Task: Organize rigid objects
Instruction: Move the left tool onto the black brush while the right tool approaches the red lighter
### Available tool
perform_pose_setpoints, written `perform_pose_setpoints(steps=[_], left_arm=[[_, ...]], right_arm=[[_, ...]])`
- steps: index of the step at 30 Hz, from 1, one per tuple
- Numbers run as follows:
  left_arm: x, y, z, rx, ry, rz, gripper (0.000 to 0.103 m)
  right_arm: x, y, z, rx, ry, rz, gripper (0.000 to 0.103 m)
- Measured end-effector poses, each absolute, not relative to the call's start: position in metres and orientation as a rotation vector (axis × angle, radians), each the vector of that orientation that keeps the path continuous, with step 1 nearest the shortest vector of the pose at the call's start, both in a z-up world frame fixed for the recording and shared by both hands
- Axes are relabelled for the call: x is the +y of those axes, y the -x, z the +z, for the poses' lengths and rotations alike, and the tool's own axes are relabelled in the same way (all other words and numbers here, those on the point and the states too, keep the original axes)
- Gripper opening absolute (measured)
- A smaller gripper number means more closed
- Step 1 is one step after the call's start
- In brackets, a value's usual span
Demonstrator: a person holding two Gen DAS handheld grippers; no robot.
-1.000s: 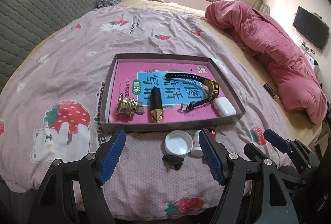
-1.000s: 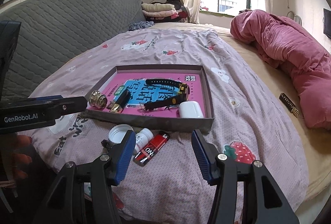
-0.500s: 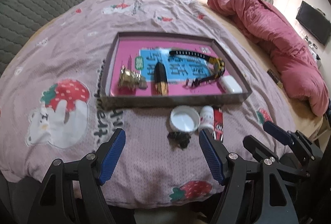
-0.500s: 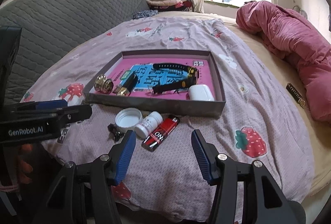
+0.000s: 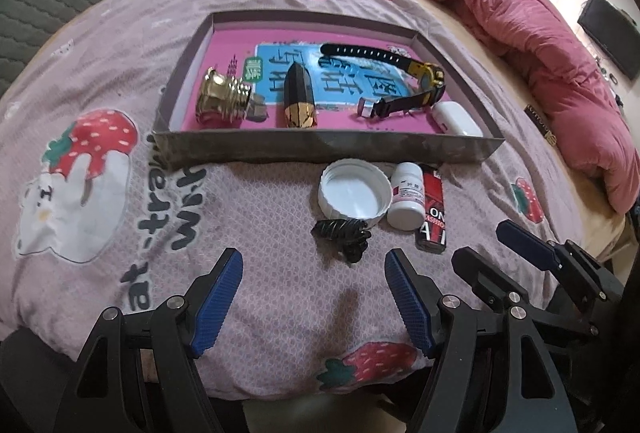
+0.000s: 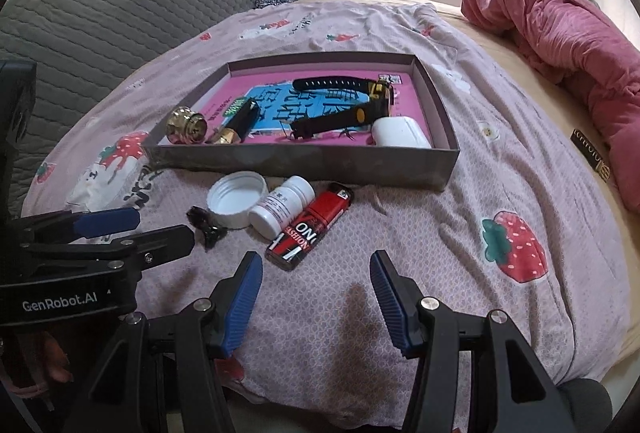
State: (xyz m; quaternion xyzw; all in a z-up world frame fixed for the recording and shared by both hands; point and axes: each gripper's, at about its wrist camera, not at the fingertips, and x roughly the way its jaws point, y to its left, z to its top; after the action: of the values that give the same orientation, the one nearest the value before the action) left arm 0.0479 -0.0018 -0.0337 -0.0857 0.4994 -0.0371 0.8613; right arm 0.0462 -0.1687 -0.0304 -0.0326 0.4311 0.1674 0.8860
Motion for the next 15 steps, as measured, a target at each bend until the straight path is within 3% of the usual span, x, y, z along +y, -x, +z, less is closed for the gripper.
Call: perform_pose_setpoints(steps=[15], left_arm=[[0.005, -0.072, -0.057, 1.073, 0.203, -0.067, 0.075]], right_arm=[[-0.153, -0.061, -0.046, 0.91, 0.066, 0.373, 0.055]])
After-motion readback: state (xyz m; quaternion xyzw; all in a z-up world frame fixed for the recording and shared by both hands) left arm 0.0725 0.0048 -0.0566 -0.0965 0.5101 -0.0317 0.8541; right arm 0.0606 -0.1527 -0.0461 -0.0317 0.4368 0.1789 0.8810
